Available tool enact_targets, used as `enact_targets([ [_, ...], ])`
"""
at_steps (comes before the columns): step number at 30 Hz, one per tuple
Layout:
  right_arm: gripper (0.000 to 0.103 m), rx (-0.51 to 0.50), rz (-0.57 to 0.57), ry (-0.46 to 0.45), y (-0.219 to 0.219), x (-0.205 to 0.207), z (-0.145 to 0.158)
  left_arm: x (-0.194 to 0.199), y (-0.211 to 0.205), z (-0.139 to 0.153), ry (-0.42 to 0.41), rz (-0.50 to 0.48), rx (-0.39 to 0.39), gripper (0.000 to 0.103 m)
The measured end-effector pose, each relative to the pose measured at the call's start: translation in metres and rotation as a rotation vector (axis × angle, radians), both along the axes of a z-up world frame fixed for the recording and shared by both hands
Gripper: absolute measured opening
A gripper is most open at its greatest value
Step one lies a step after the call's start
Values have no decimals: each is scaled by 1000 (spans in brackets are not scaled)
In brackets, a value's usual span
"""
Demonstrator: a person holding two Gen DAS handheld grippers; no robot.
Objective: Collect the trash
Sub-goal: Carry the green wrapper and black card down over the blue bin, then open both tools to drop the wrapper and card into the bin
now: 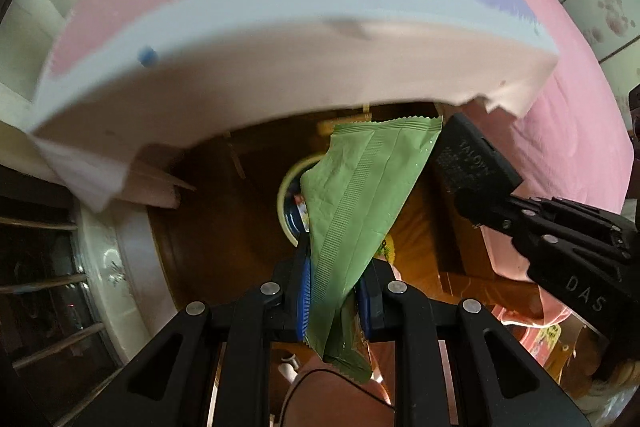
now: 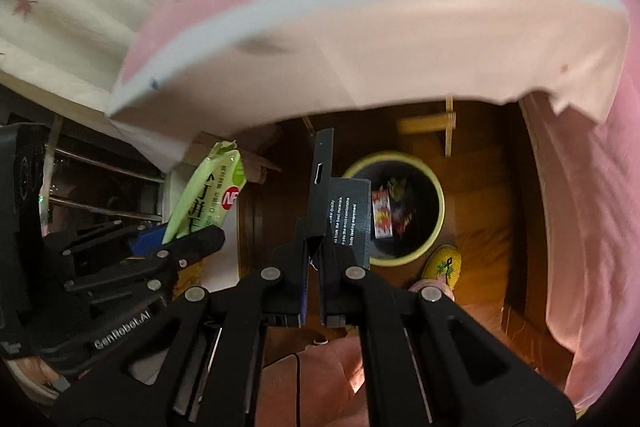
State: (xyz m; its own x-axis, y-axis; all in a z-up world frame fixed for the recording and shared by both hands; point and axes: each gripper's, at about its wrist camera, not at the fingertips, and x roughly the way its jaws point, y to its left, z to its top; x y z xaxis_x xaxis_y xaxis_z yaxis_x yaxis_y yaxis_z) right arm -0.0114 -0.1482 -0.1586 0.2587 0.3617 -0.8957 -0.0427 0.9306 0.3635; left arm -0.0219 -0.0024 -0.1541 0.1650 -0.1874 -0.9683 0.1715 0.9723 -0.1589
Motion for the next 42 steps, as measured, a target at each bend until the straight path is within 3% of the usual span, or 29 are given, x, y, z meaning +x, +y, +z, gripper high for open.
enact_targets([
  [7, 2, -5, -25, 98, -12, 10, -82, 9, -21, -74, 66, -7, 3, 19],
  [20, 2, -28, 17, 206, -24, 57, -273, 56, -27, -241, 145, 61, 57, 19],
  [23, 2, -21, 16, 216, -27, 66, -298, 61, -32, -268, 143, 59, 78, 25],
  [25, 3, -26, 15, 222, -29, 70, -310, 65, -34, -282, 138, 61, 84, 47],
  [28, 7, -43, 5, 231, -33, 75, -324, 70, -37, -298, 139, 75, 108, 69],
  [30, 22, -49, -6, 232, -38, 78, -328, 74, -35, -308, 148, 93, 122, 79],
  [31, 39, -49, -12, 234, -41, 79, -329, 75, -33, -309, 146, 102, 121, 82],
  [32, 48, -44, -17, 235, -44, 80, -329, 77, -29, -310, 142, 108, 120, 84],
  [37, 48, -55, 7, 237, -46, 81, -324, 80, -18, -297, 106, 127, 133, 87],
  [42, 48, -50, 11, 238, -41, 75, -299, 78, -18, -268, 87, 148, 122, 87],
])
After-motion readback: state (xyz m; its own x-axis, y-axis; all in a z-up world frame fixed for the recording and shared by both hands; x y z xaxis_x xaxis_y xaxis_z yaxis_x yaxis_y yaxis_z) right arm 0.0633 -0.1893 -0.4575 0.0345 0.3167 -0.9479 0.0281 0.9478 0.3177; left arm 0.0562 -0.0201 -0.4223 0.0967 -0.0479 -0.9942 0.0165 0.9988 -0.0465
